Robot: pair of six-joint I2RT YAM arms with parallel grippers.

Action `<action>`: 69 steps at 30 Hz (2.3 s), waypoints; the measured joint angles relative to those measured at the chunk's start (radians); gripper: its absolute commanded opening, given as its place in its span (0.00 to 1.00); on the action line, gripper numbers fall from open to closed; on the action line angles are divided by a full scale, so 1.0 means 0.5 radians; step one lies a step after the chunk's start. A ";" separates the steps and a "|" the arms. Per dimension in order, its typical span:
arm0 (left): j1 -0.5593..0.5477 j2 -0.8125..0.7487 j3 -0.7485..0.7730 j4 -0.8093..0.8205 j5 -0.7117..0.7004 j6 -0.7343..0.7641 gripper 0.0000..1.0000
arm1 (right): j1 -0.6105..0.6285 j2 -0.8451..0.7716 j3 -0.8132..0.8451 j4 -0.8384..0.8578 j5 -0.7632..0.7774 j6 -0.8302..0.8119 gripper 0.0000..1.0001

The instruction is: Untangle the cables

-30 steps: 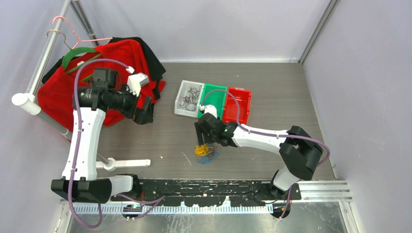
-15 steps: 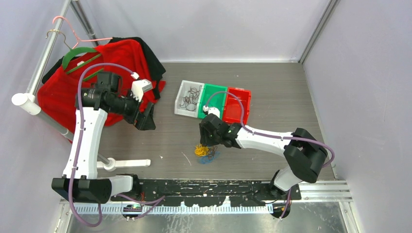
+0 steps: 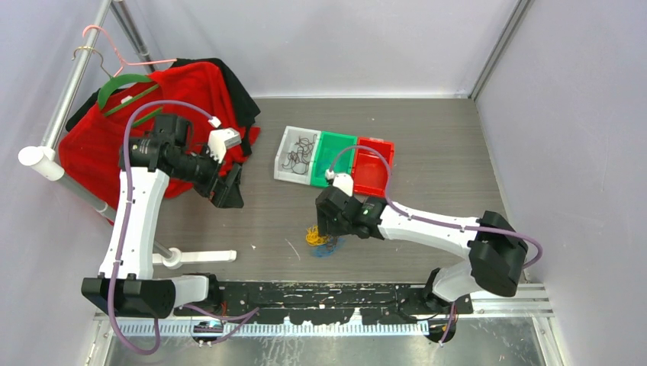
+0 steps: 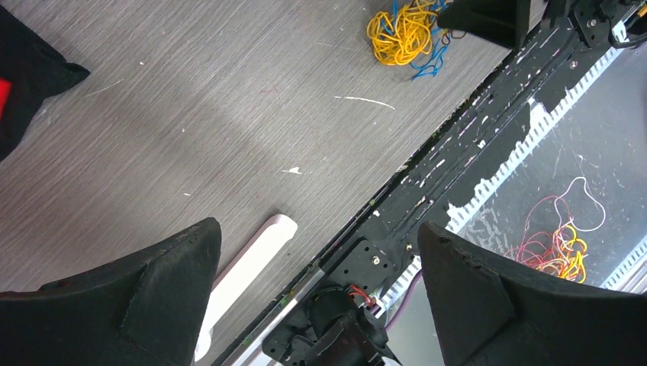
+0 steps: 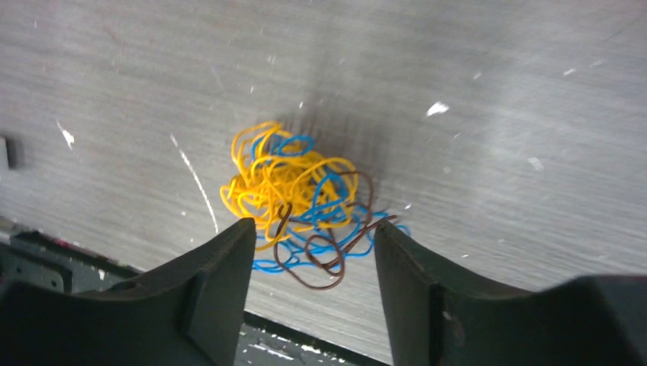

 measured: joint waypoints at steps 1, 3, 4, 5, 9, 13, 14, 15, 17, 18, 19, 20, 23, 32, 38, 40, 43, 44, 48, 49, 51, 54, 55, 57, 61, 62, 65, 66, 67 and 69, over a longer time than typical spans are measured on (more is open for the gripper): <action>0.000 0.000 0.000 0.000 -0.001 -0.001 0.99 | 0.018 -0.002 -0.027 0.021 -0.018 0.021 0.56; 0.000 0.000 0.000 0.000 -0.001 -0.004 0.99 | 0.050 0.015 -0.111 0.101 -0.081 0.062 0.45; 0.000 0.000 0.002 -0.001 -0.001 -0.007 0.99 | 0.053 0.036 -0.150 0.135 -0.105 0.076 0.40; 0.000 0.001 0.006 -0.005 -0.001 -0.008 0.99 | 0.053 0.070 -0.182 0.167 -0.124 0.087 0.34; 0.000 -0.001 0.028 -0.009 -0.001 -0.010 1.00 | 0.052 0.201 -0.209 0.265 -0.148 0.081 0.02; 0.000 -0.002 0.029 -0.010 0.000 -0.011 1.00 | 0.052 0.215 -0.159 0.317 -0.136 0.010 0.01; 0.000 -0.002 0.029 -0.009 0.001 -0.011 0.99 | 0.051 0.231 -0.117 0.322 -0.133 -0.017 0.01; 0.000 -0.002 0.029 -0.009 0.001 -0.011 1.00 | 0.051 0.256 -0.063 0.327 -0.134 -0.048 0.01; 0.000 -0.002 0.029 -0.009 0.002 -0.015 1.00 | 0.051 0.308 0.045 0.339 -0.140 -0.101 0.01; 0.000 -0.002 0.029 -0.009 0.005 -0.016 1.00 | 0.050 0.334 0.101 0.353 -0.147 -0.121 0.01; 0.000 -0.002 0.029 -0.008 0.006 -0.016 0.99 | 0.050 0.352 0.144 0.371 -0.156 -0.144 0.01; 0.000 -0.002 0.029 -0.008 0.007 -0.016 1.00 | 0.050 0.362 0.173 0.388 -0.166 -0.159 0.01; 0.000 -0.004 0.029 -0.008 0.008 -0.015 0.99 | 0.050 0.367 0.207 0.420 -0.189 -0.201 0.13; 0.000 -0.063 -0.050 -0.003 0.023 -0.010 1.00 | 0.050 0.330 0.125 0.407 -0.183 -0.244 0.49; 0.000 -0.056 -0.050 -0.001 0.055 -0.009 1.00 | 0.035 0.249 0.000 0.410 -0.195 -0.239 0.44; 0.000 -0.056 -0.050 -0.001 0.065 -0.010 1.00 | 0.028 0.249 -0.030 0.426 -0.209 -0.237 0.44; -0.007 -0.056 -0.055 0.000 0.077 -0.010 1.00 | 0.018 0.249 -0.079 0.458 -0.237 -0.236 0.45; -0.015 -0.056 -0.064 0.002 0.080 -0.010 1.00 | 0.018 0.249 -0.094 0.465 -0.244 -0.237 0.47; -0.108 -0.056 -0.135 0.023 0.079 -0.027 0.99 | -0.002 0.256 -0.122 0.519 -0.279 -0.242 0.59; -0.144 -0.055 -0.158 0.036 0.078 -0.037 0.98 | -0.007 0.256 -0.123 0.533 -0.288 -0.246 0.61; -0.245 -0.049 -0.217 0.083 0.062 -0.072 0.98 | -0.024 0.247 -0.132 0.568 -0.317 -0.249 0.64; -0.407 -0.002 -0.309 0.162 0.027 -0.117 0.95 | -0.079 0.152 -0.195 0.587 -0.392 -0.249 0.66; -0.440 0.023 -0.330 0.182 0.016 -0.130 0.94 | -0.115 0.080 -0.233 0.591 -0.426 -0.248 0.65; -0.529 0.111 -0.377 0.249 -0.012 -0.166 0.93 | -0.199 -0.082 -0.305 0.591 -0.482 -0.242 0.64; -0.646 0.295 -0.469 0.426 -0.047 -0.243 0.92 | -0.359 -0.411 -0.412 0.592 -0.530 -0.220 0.61; -0.673 0.341 -0.490 0.478 -0.057 -0.259 0.92 | -0.371 -0.447 -0.430 0.591 -0.533 -0.217 0.60; -0.752 0.457 -0.520 0.613 -0.085 -0.307 0.92 | -0.372 -0.455 -0.495 0.591 -0.548 -0.198 0.58; -0.777 0.489 -0.525 0.655 -0.091 -0.317 0.92 | -0.372 -0.454 -0.532 0.591 -0.552 -0.188 0.58; -0.804 0.522 -0.531 0.702 -0.097 -0.332 0.92 | -0.372 -0.453 -0.572 0.591 -0.555 -0.175 0.57; -0.858 0.591 -0.539 0.793 -0.111 -0.348 0.89 | -0.372 -0.443 -0.634 0.572 -0.563 -0.150 0.55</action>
